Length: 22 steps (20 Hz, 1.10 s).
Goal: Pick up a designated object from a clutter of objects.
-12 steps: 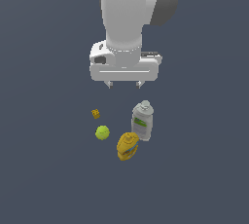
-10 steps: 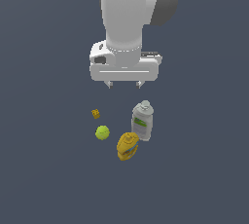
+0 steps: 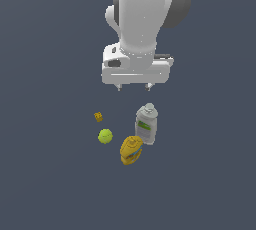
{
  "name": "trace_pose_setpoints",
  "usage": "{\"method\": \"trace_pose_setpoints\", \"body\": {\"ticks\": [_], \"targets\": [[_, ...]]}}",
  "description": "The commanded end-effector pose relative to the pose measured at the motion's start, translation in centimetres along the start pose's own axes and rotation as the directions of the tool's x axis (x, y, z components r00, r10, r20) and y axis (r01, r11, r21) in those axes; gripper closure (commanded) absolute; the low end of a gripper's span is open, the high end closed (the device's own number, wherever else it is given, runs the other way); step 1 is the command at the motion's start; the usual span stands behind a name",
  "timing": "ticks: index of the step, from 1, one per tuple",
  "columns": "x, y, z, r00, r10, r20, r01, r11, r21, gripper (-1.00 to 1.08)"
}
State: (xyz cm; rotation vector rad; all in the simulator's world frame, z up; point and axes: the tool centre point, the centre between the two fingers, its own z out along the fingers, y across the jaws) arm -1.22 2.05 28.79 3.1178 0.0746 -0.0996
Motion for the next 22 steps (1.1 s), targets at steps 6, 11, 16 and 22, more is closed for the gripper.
{"method": "trace_pose_setpoints", "body": {"ticks": [6, 11, 16, 22], "targets": [[0.1, 0.5, 0.6, 1.000, -0.013, -0.001, 0.013, 1.000, 0.002, -0.92], [0.3, 1.5, 2.1, 0.999, -0.043, -0.005, 0.043, 0.999, 0.008, -0.92], [0.6, 3.3, 4.5, 0.996, -0.090, -0.013, 0.090, 0.996, 0.016, -0.92], [0.5, 6.2, 8.4, 0.986, -0.165, -0.027, 0.165, 0.986, 0.023, -0.92]]}}
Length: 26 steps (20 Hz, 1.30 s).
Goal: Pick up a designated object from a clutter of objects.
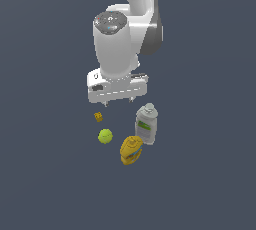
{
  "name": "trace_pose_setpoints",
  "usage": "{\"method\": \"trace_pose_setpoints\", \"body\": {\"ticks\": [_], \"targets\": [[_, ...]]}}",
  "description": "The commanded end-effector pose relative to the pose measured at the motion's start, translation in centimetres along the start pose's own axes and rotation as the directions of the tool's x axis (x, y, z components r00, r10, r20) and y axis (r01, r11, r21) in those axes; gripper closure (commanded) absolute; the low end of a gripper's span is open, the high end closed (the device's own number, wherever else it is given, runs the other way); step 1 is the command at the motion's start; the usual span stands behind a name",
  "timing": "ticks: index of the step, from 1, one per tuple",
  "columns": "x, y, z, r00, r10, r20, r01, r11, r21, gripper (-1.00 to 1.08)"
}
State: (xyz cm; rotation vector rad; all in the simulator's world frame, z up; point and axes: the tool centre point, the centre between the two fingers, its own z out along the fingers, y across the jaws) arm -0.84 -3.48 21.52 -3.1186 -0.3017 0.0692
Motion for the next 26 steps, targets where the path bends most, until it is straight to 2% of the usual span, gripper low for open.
{"method": "trace_pose_setpoints", "body": {"ticks": [1, 15, 26], "targets": [[-0.4, 1.3, 1.7, 0.999, -0.033, -0.006, 0.033, 0.999, 0.003, -0.92], [-4.1, 8.1, 10.6, 0.977, -0.210, -0.034, 0.210, 0.978, -0.007, -0.92], [-6.6, 10.8, 14.1, 0.958, -0.284, -0.038, 0.283, 0.959, -0.022, -0.92]]}}
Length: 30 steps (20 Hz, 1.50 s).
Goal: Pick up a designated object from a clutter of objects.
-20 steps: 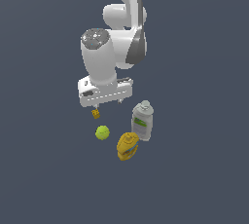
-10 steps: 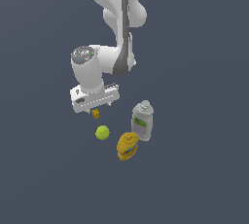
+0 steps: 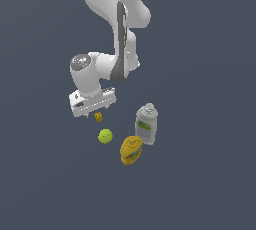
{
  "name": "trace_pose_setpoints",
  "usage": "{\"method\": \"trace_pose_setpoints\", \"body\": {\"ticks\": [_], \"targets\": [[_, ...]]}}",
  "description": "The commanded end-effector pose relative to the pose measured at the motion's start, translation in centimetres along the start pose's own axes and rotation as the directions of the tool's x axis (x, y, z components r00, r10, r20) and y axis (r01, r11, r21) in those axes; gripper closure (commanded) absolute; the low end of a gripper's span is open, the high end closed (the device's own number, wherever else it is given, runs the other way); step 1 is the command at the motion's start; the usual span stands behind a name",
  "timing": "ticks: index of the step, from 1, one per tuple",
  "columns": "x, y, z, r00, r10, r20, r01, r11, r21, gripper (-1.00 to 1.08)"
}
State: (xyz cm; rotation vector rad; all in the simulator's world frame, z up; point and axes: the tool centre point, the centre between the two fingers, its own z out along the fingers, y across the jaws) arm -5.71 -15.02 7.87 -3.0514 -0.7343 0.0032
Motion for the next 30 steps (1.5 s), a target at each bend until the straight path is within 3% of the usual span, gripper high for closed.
{"method": "trace_pose_setpoints", "body": {"ticks": [1, 10, 25, 26, 30], "targets": [[-0.4, 0.2, 0.4, 1.000, -0.011, -0.001, 0.011, 1.000, -0.002, -0.92], [-0.6, 0.3, 1.1, 1.000, -0.014, -0.001, 0.014, 1.000, -0.003, -0.92], [-0.7, 0.3, 5.7, 1.000, -0.016, -0.001, 0.016, 1.000, -0.003, -0.92], [-0.7, 0.3, 5.7, 1.000, -0.016, -0.001, 0.016, 1.000, -0.003, 1.08], [-0.7, 0.3, 5.7, 1.000, -0.016, -0.001, 0.016, 1.000, -0.003, 1.08]]}}
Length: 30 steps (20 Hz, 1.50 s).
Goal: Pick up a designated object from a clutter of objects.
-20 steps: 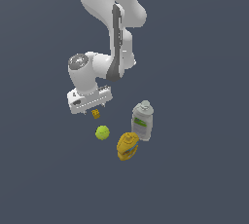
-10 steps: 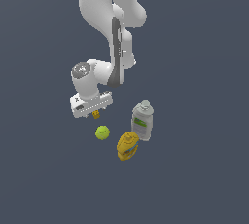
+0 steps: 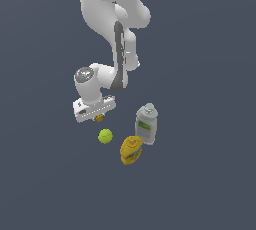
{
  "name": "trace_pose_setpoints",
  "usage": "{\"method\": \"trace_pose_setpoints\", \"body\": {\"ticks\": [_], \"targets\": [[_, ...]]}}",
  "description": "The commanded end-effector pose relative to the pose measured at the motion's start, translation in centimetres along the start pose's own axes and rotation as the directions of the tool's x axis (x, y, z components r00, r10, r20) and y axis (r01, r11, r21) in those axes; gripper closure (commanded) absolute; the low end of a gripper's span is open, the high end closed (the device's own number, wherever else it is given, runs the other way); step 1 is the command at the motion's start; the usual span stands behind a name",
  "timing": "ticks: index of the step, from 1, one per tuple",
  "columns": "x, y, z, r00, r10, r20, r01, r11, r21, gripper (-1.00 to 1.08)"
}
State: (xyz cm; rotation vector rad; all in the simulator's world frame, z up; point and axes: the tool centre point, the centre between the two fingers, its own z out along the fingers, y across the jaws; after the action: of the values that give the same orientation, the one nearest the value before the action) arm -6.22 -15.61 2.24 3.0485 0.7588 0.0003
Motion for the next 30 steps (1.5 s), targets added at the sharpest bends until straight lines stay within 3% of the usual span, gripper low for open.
{"method": "trace_pose_setpoints", "body": {"ticks": [1, 16, 30], "targets": [[0.0, 0.0, 0.0, 1.000, -0.001, 0.000, 0.001, 1.000, 0.000, 1.08], [1.4, -1.5, -2.4, 1.000, 0.000, 0.000, 0.000, 1.000, 0.000, 1.08], [7.8, -8.2, -13.4, 1.000, 0.001, 0.001, -0.001, 1.000, -0.002, 1.08]]}}
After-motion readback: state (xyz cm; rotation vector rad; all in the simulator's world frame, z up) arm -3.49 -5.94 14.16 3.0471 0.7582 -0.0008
